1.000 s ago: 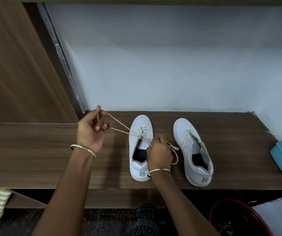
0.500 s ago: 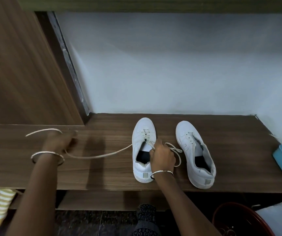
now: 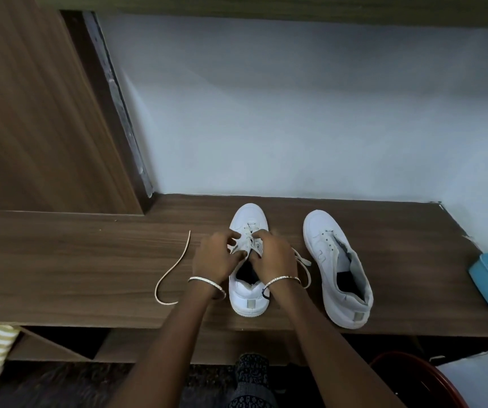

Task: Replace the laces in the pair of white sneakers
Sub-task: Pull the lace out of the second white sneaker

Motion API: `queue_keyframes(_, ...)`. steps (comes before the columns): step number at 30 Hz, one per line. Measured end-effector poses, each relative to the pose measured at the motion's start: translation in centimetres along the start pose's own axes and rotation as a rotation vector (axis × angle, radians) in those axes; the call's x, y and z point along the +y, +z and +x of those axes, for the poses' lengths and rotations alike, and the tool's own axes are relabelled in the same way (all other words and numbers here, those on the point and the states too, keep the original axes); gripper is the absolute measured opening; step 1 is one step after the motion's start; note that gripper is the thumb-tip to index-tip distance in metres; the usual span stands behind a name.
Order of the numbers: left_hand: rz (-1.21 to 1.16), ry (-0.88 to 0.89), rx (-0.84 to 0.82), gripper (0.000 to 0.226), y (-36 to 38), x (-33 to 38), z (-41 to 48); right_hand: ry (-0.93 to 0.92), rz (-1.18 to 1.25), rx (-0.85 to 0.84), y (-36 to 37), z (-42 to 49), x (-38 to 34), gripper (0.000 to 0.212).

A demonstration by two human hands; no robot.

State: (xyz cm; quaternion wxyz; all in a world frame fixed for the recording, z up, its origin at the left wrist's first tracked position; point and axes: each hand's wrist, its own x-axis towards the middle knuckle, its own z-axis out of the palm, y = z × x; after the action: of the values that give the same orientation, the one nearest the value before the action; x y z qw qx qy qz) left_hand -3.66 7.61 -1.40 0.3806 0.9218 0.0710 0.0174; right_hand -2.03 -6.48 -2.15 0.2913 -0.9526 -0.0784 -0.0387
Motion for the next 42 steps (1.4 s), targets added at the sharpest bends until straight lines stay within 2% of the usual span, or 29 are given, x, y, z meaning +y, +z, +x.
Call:
queue_keyframes(6,0.114,0.05,0.074,0.034,1.6,0.6,0.2,0.042,0.047,0.094,-0.1,0.3,0.8,0.013)
queue_keyframes(9,0.162,0.065,0.194,0.016,2.6,0.1,0.1,0.016,0.07,0.109,0.1,0.3,1.5,0.01)
queue_keyframes(11,0.117,0.045,0.24,0.009,3.2,-0.4,0.1,0.024,0.11,0.099,0.2,0.5,2.0,0.009)
queue_keyframes(14,-0.006,-0.029,0.278,0.012,3.2,-0.6,0.1,0.042,0.21,0.074,0.1,1.1,2.7,0.012)
queue_keyframes(17,-0.063,-0.088,0.26,0.012,2.7,-0.7,0.5,0.026,0.276,-0.002,0.0,1.6,2.6,0.026)
queue_keyframes(19,-0.092,-0.113,0.234,0.012,2.5,-0.8,0.6,-0.055,0.2,0.011,0.1,1.9,2.0,0.034)
queue_keyframes(21,-0.143,-0.137,0.204,0.012,2.4,-1.0,0.6,-0.131,-0.008,0.028,0.2,2.3,1.3,0.035)
queue_keyframes(25,-0.206,-0.192,0.186,0.013,2.3,-1.1,0.6,-0.218,-0.445,0.052,0.4,3.5,0.6,0.019)
queue_keyframes(28,-0.222,-0.216,0.207,0.006,2.2,-1.2,0.6,-0.277,-0.519,0.149,1.2,3.9,1.0,0.019)
queue_keyframes(31,-0.224,-0.244,0.244,0.007,2.2,-1.0,0.5,-0.215,-0.189,0.105,1.4,4.2,2.1,0.008)
queue_keyframes(35,-0.19,-0.245,0.273,0.008,2.5,-0.9,0.3,-0.069,0.318,0.117,1.7,4.3,3.1,0.011)
queue_keyframes(40,-0.214,-0.258,0.282,0.007,2.4,-0.8,0.2,0.347,1.096,0.088,0.6,4.1,2.2,0.02)
queue_keyframes(42,-0.206,-0.256,0.282,0.007,2.3,-0.7,0.1,0.492,1.277,0.128,-1.4,4.6,2.3,0.032)
